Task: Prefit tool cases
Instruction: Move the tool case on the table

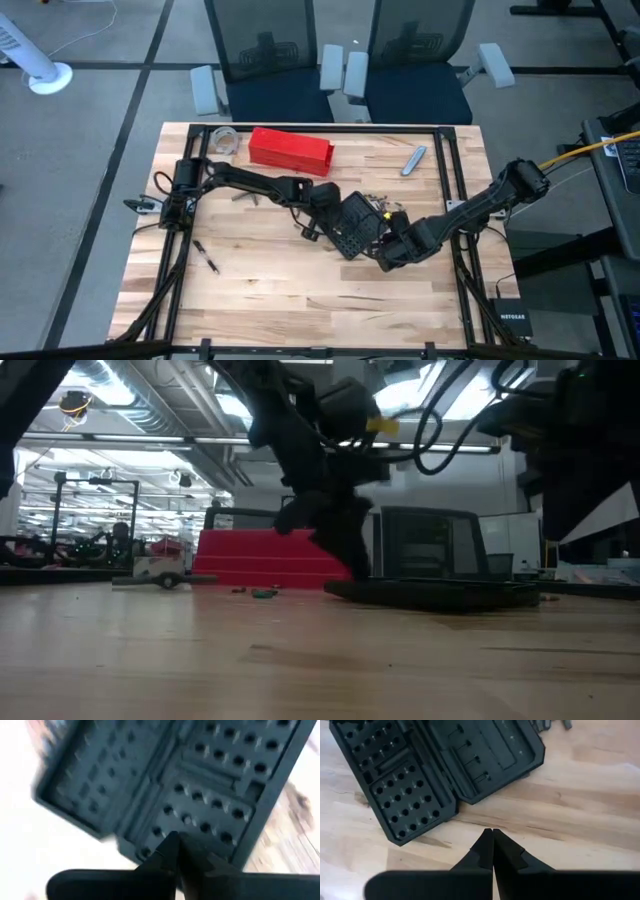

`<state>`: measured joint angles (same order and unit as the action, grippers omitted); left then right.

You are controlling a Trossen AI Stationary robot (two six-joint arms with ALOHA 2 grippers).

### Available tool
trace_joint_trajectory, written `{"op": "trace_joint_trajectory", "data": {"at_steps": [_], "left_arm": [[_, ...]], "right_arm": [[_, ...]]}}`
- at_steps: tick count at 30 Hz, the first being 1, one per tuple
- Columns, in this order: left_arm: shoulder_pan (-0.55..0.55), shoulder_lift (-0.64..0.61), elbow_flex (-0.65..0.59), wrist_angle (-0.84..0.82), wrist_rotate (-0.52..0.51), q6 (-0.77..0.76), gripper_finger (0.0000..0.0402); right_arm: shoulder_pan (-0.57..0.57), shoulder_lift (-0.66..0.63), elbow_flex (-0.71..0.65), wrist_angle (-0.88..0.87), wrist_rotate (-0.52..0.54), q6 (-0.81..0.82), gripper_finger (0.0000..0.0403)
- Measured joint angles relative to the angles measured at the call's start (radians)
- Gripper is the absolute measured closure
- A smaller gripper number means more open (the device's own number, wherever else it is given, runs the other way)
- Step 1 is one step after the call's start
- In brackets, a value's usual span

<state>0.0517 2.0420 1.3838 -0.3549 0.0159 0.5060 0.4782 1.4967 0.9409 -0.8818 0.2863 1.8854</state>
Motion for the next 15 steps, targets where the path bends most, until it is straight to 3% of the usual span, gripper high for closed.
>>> {"op": "trace_joint_trajectory", "data": {"at_steps": [8,15], "left_arm": [[-0.008,-0.016,-0.035,-0.170,0.011,-0.266,0.0401],[-0.099,-0.015,-0.047,-0.211,0.144,-0.499,0.0401]], "right_arm": [[-0.001,0.000,0.000,-0.023,0.034,-0.009,0.0403],[-0.048,0.000,-0.029,0.022,0.035,-0.111,0.0403]]}}
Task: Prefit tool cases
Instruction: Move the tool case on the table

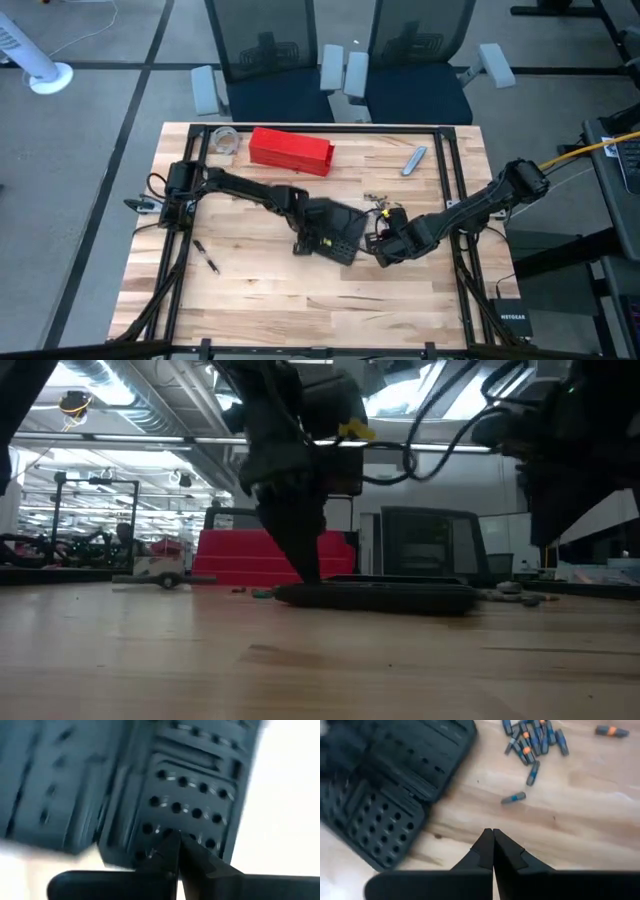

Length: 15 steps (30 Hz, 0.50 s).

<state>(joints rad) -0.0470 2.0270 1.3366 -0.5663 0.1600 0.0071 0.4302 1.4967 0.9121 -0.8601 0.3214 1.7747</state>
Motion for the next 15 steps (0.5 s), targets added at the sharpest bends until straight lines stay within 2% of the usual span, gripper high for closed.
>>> {"op": "trace_joint_trajectory", "data": {"at_steps": [7,15], "left_arm": [[-0.083,0.002,-0.002,0.009,-0.026,-0.159,0.0401],[-0.120,-0.012,-0.001,0.004,-0.096,-0.231,0.0401]], "right_arm": [[-0.111,0.000,-0.063,0.196,-0.027,-0.185,0.0403],[-0.171,-0.008,-0.068,0.211,-0.045,-0.357,0.0403]]}}
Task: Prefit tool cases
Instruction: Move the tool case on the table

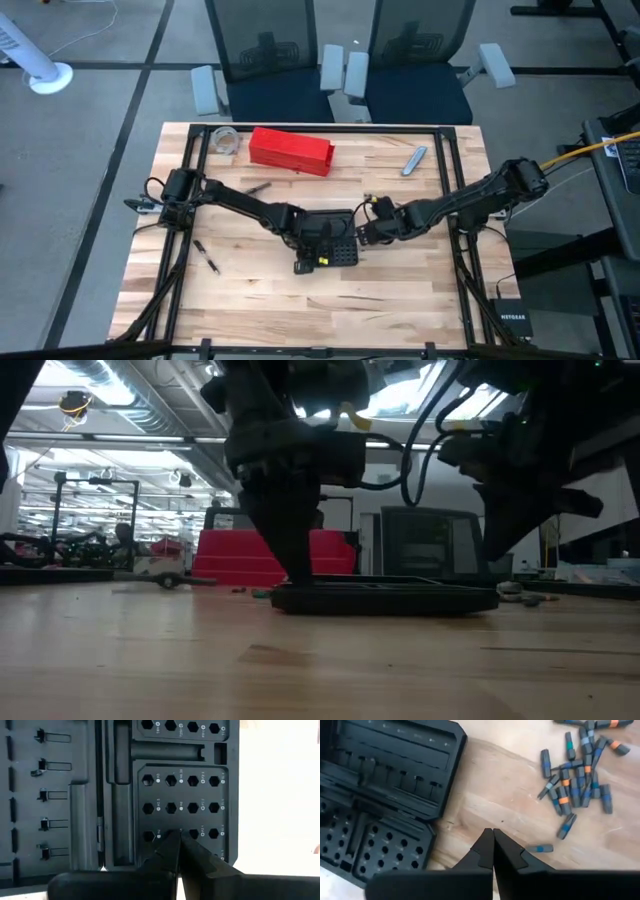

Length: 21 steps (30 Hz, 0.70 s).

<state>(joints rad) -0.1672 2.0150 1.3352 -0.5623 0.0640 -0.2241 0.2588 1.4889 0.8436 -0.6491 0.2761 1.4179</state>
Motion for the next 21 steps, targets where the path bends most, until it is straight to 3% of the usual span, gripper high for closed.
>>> {"op": "trace_joint_trajectory", "data": {"at_steps": [11,19,21], "left_arm": [[0.055,-0.113,-0.008,-0.073,-0.094,0.120,0.0401],[0.121,-0.175,-0.006,0.055,-0.098,0.197,0.0401],[0.134,-0.178,-0.005,0.055,-0.157,0.238,0.0401]], "right_arm": [[0.003,-0.107,0.000,-0.131,0.040,-0.016,0.0403],[0.002,-0.236,0.000,-0.249,0.102,-0.013,0.0403],[0.002,-0.247,0.000,-0.237,0.114,-0.011,0.0403]]}}
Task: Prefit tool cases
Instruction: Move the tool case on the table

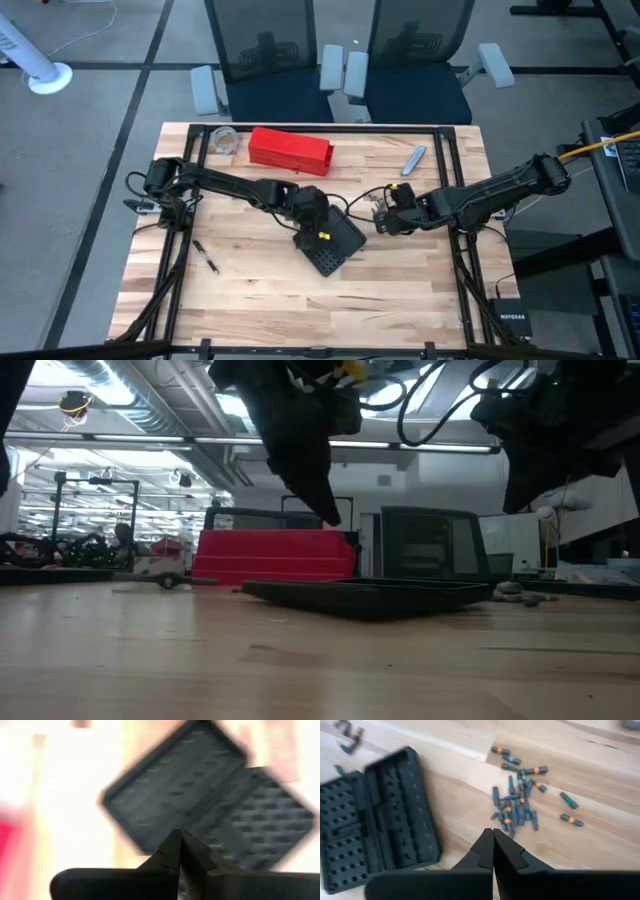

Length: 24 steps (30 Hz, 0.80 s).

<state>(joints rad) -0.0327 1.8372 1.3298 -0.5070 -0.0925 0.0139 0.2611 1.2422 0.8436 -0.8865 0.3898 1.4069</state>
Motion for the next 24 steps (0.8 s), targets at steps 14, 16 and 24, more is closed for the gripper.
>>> {"op": "trace_joint_trajectory", "data": {"at_steps": [14,16,24], "left_arm": [[0.109,0.005,-0.189,0.091,0.020,0.033,0.0401],[0.096,0.005,-0.218,0.142,0.028,0.001,0.0401],[0.019,0.005,-0.306,0.264,0.030,-0.118,0.0401]], "right_arm": [[0.000,-0.004,0.000,0.023,0.026,0.004,0.0403],[0.000,-0.004,0.000,0.026,0.032,0.005,0.0403],[0.000,-0.004,0.000,0.026,0.037,0.006,0.0403]]}}
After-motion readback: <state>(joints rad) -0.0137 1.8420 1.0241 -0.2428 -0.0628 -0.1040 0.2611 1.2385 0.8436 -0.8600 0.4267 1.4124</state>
